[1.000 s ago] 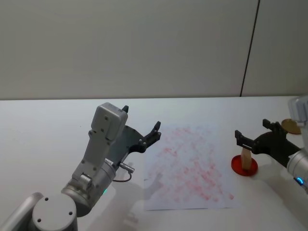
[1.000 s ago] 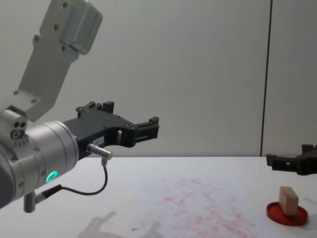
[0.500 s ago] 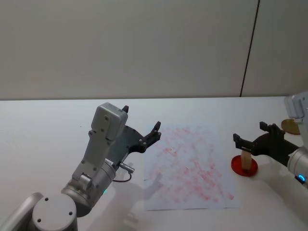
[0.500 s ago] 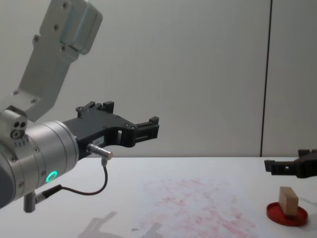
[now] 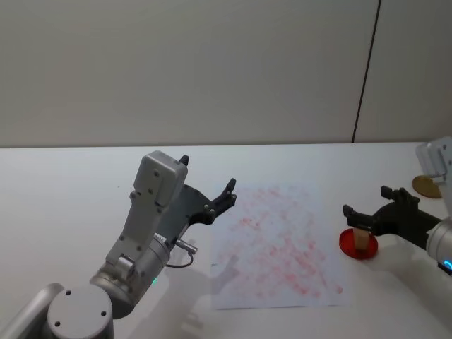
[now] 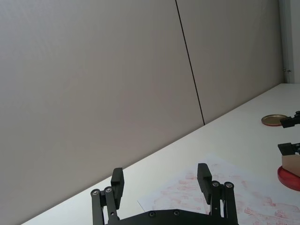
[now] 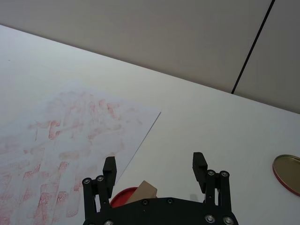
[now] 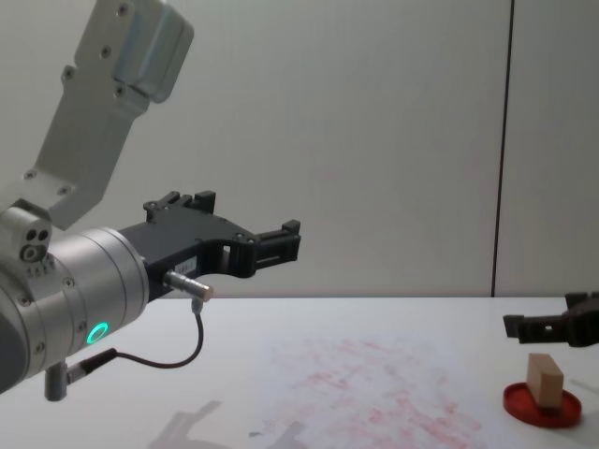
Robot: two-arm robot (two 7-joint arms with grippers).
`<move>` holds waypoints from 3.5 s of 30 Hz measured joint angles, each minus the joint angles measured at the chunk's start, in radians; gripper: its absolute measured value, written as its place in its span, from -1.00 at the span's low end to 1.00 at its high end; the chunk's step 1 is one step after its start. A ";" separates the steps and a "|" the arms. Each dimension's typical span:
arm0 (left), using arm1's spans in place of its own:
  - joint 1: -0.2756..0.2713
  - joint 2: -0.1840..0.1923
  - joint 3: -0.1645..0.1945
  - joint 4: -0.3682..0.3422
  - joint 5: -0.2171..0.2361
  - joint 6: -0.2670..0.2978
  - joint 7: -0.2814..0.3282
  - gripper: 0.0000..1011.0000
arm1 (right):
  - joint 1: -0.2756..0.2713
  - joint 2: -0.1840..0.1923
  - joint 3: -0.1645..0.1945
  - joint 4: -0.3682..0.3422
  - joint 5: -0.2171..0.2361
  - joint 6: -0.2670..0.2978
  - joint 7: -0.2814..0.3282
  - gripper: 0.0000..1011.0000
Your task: Use the one hand to pick up the stamp and affix it onto the A4 paper.
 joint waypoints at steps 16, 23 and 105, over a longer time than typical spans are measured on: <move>0.000 0.000 0.000 0.000 0.000 0.000 0.000 0.96 | -0.026 0.008 -0.012 -0.028 -0.012 0.033 0.021 0.98; 0.000 0.000 0.000 0.000 0.000 0.000 0.000 0.96 | -0.028 0.010 -0.015 -0.026 -0.016 0.047 0.021 0.98; 0.000 0.000 0.000 0.000 0.000 0.000 0.000 0.96 | 0.020 0.004 -0.045 -0.024 -0.003 0.015 0.127 -0.56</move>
